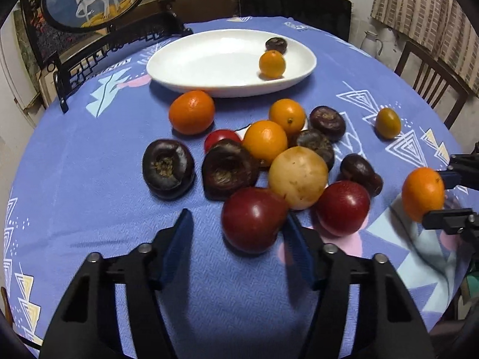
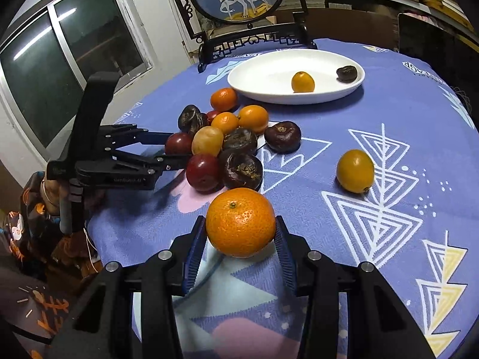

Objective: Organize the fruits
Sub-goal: 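Grasp a red plum with the left tool while the right tool grasps an orange, place both on plate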

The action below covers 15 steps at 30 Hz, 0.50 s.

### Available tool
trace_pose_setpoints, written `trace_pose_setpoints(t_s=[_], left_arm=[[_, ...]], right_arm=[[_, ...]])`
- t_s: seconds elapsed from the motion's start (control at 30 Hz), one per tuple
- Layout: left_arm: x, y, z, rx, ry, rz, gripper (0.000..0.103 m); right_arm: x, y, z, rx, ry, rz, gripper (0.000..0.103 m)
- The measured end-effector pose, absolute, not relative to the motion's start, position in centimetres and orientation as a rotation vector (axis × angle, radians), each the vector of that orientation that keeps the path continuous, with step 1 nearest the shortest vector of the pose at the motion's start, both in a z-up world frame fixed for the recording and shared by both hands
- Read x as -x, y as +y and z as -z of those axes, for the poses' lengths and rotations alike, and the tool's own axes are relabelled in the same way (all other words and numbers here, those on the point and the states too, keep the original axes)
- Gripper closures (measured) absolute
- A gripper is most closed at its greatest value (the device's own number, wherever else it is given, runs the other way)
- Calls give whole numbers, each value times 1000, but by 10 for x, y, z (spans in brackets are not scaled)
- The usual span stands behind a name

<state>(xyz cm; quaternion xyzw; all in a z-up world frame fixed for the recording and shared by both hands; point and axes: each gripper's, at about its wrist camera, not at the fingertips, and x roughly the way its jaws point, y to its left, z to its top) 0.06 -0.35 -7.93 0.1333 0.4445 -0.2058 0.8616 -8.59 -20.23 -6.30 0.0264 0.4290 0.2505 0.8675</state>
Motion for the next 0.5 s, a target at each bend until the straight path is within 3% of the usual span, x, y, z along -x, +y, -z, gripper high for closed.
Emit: trace_pose_setpoints(t_s=[0.03,0.07,0.5], left_arm=[[1,-5,78,-278,930,448,61],[3,-4,77,-273,930,457,63],[40,3,62,-288,902,489,64]], right_arm=[[85,-201,64,-53,901,-525,57],[85,-200,65,-46,904,-526,57],[90,-197,64,-19,912,-538,57]])
